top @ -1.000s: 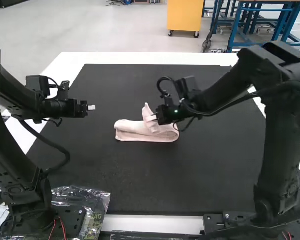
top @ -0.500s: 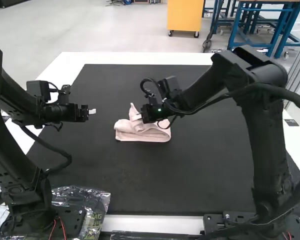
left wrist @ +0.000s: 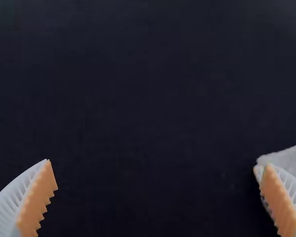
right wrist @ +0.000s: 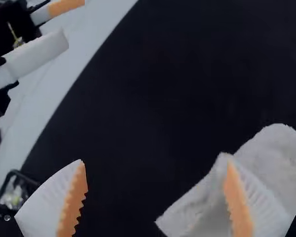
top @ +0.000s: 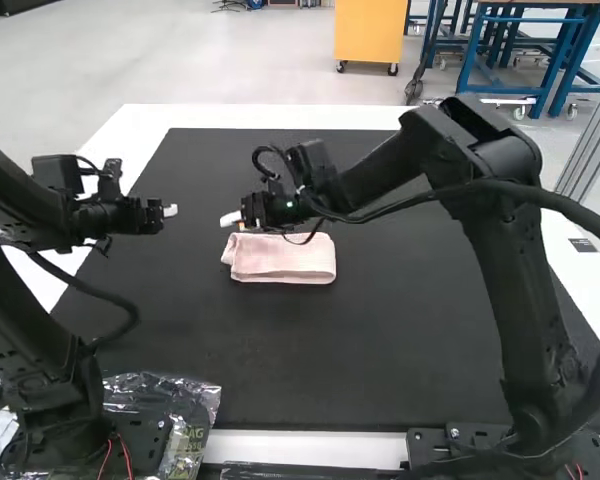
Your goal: Fold the towel.
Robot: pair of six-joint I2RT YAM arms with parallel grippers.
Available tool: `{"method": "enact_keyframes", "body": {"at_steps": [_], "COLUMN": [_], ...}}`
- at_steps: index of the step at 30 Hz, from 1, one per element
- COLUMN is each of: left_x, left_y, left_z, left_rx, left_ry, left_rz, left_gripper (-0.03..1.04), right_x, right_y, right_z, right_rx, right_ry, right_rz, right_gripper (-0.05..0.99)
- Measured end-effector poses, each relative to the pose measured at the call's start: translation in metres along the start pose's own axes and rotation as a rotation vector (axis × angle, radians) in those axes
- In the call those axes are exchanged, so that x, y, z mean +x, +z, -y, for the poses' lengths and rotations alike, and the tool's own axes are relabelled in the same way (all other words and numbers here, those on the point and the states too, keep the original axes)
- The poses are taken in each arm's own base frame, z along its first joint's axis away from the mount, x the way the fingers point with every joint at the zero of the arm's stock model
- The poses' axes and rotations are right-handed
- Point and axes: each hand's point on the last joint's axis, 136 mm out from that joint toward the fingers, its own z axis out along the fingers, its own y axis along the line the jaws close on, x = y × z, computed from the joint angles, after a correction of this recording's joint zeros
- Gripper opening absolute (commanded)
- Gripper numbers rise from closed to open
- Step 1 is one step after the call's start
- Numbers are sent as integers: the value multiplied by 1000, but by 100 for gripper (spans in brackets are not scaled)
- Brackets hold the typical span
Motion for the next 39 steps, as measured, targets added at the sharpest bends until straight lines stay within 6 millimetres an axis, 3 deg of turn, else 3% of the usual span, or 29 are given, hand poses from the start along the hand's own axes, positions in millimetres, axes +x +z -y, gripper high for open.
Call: {"method": "enact_keyframes", "body": {"at_steps": [2,3,5,10,14,24,35,39], "left_x": [-8,-9,-9,-9,-9,1,1,8], "left_y": [-5,-7,-7,-7,-4,0,-1,-1], "left_z": [-6,-7,-8,-7,0,17,17,18], "left_rx": [-19,-24,-25,-21,-3,35,33,34], "left_ry": [3,1,-4,-21,-23,-25,-23,-30], "left_rz": [25,29,29,27,24,5,18,8], "left_gripper": [97,97,97,97,97,97,97,97], "right_x": [-5,-9,-16,-40,-30,44,70,71], "right_y": [-3,-6,-12,-44,-54,-32,-12,-7], "right_z": [-6,-10,-18,-26,-9,42,71,75], "right_rx": [-16,-23,-35,-48,-18,25,29,21], "right_ry": [8,7,-2,-59,-66,-26,-26,-39], "right_rz": [6,12,26,115,117,17,8,19], "right_gripper": [56,41,-3,-2,-2,-2,-2,-2]}}
